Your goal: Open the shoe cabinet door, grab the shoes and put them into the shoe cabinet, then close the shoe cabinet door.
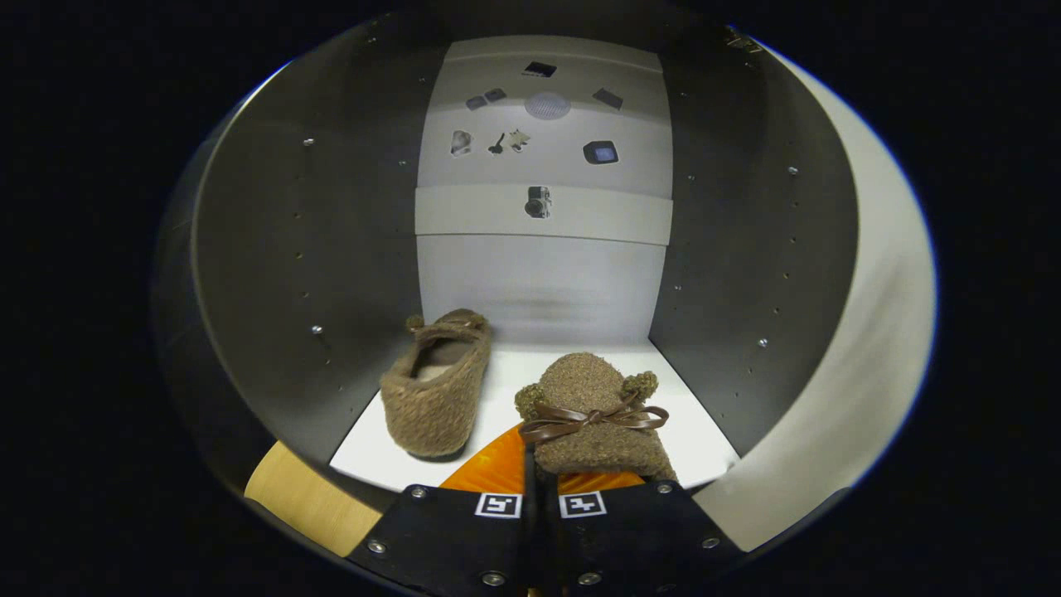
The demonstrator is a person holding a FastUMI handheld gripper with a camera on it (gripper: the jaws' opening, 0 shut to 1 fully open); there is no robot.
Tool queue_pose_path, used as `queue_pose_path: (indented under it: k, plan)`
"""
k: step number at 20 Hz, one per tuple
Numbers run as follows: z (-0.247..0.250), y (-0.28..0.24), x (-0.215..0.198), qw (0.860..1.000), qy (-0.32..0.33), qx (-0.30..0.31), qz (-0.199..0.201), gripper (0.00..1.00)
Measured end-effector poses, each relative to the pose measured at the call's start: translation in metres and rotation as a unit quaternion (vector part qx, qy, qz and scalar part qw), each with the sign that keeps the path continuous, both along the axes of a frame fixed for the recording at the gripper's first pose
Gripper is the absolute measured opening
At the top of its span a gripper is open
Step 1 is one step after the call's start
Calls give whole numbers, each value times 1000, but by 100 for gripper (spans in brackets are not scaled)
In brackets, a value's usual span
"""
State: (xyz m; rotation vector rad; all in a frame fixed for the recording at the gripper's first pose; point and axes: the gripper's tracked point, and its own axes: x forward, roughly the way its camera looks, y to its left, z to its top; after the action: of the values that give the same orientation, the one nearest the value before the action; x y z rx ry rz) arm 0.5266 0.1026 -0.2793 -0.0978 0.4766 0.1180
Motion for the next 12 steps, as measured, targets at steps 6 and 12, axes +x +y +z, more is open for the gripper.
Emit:
queue_pose_path:
  k: [6,12]
  plan:
    - [-12,3,62,1000,13,0,19,2]
    - [-35,12,100,999,35,6,35,2]
